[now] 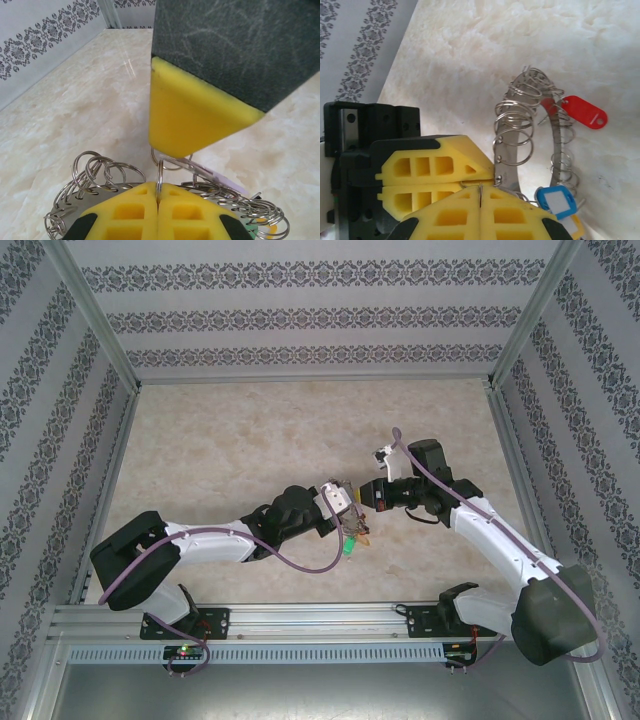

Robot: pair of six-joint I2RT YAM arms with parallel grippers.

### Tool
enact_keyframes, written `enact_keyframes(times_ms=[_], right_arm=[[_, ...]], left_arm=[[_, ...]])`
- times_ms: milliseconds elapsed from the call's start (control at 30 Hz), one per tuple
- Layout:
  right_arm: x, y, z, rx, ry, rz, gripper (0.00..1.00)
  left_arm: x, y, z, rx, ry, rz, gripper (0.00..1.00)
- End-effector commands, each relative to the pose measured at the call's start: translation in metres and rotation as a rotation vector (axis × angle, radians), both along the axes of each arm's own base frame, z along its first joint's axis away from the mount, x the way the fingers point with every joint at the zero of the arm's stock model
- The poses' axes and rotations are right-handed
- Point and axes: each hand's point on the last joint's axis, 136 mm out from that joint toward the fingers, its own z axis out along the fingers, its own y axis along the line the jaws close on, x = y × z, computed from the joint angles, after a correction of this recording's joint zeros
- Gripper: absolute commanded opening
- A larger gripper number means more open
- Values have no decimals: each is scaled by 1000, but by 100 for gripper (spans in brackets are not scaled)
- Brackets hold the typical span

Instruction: Put the keys on the keyring

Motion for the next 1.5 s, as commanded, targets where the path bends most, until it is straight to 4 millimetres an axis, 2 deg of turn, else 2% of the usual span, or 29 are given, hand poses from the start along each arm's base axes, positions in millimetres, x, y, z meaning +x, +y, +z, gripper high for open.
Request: enact_keyframes(times_ms=[0, 100, 200, 267, 433, 767, 933, 1367, 1467], right_arm=[[7, -9, 4, -31, -26, -46, 0], [5, -6, 12, 5, -41, -21, 0], [-5, 7, 28, 77, -65, 55, 0], [-13, 13, 32, 76, -89, 102, 0], [-15, 11, 24, 53, -67, 91, 0], [-23, 12, 22, 64, -65, 111, 0], [-23, 14, 20, 69, -54, 115, 6], [-17, 17, 15, 59, -25, 113, 10], [-16, 17, 14, 49, -25, 113, 3]], left_arm=[[10, 1, 26, -32, -57, 25, 0], [9, 1, 25, -24, -58, 22, 0], [9, 0, 18, -9, -42, 15, 0], [8, -1, 18, -16, -39, 11, 0], [9, -3, 19, -19, -38, 7, 0], [8, -4, 21, -20, -35, 0, 0], [8, -4, 22, -24, -35, 0, 0], [9, -7, 29, -36, -50, -5, 0], [10, -7, 29, -38, -52, -3, 0]])
